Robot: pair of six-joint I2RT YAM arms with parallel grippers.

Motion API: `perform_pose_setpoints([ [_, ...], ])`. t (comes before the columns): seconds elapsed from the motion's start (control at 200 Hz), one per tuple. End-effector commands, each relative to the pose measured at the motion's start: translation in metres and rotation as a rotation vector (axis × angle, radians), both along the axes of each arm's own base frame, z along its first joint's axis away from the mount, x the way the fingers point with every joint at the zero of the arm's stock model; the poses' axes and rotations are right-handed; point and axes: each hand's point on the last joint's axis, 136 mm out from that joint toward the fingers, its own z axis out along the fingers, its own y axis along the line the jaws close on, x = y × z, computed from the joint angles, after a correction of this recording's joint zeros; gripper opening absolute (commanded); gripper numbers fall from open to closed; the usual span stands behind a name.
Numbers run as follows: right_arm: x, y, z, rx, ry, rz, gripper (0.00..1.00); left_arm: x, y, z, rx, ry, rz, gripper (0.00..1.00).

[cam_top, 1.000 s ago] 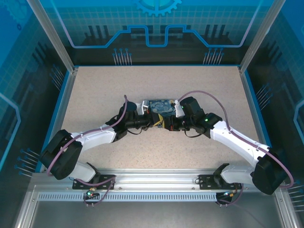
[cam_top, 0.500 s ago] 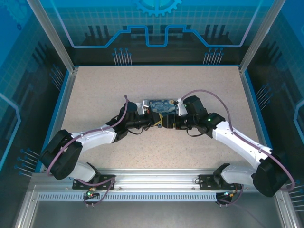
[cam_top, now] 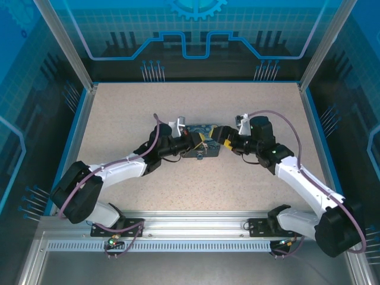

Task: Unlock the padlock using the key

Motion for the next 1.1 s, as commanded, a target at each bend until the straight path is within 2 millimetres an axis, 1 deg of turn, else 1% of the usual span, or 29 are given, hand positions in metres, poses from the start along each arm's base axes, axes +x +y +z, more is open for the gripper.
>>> perform_pose_setpoints([
  [0.0, 0.015, 0.010, 0.025, 0.150, -0.048, -0.001, 1.00, 0.020, -0.006, 0.041, -0.065, -0.134, 0.051, 0.00],
  [0.08, 0.023, 0.011, 0.031, 0.190, -0.073, -0.018, 1.00, 0.028, -0.004, 0.053, -0.088, -0.167, 0.090, 0.00],
  [0.105, 0.025, 0.011, 0.037, 0.209, -0.099, -0.022, 0.99, 0.030, -0.004, 0.056, -0.095, -0.179, 0.101, 0.00],
  [0.14, 0.027, 0.011, 0.038, 0.226, -0.113, -0.031, 0.96, 0.032, -0.003, 0.060, -0.103, -0.190, 0.117, 0.00],
  [0.185, 0.030, 0.010, 0.042, 0.245, -0.129, -0.046, 0.91, 0.035, -0.001, 0.064, -0.111, -0.198, 0.137, 0.00],
  [0.245, 0.033, 0.009, 0.045, 0.268, -0.144, -0.058, 0.81, 0.039, 0.003, 0.069, -0.126, -0.207, 0.168, 0.00],
  [0.34, 0.038, 0.011, 0.048, 0.296, -0.158, -0.061, 0.67, 0.044, 0.008, 0.069, -0.139, -0.201, 0.214, 0.00],
  [0.43, 0.043, 0.014, 0.047, 0.314, -0.150, -0.055, 0.54, 0.047, 0.010, 0.069, -0.161, -0.187, 0.239, 0.00],
  [0.49, 0.047, 0.015, 0.047, 0.328, -0.150, -0.054, 0.49, 0.049, 0.010, 0.069, -0.182, -0.176, 0.248, 0.00],
  [0.65, 0.052, 0.017, 0.046, 0.338, -0.146, -0.047, 0.47, 0.055, 0.011, 0.067, -0.232, -0.139, 0.272, 0.00],
  [0.8, 0.052, 0.019, 0.045, 0.343, -0.142, -0.033, 0.47, 0.060, 0.011, 0.060, -0.248, -0.099, 0.297, 0.00],
  [0.945, 0.050, 0.019, 0.038, 0.335, -0.130, -0.030, 0.47, 0.063, 0.007, 0.057, -0.274, -0.074, 0.292, 0.00],
  [1.096, 0.050, 0.020, 0.033, 0.333, -0.118, -0.022, 0.43, 0.064, 0.003, 0.057, -0.286, -0.069, 0.290, 0.00],
])
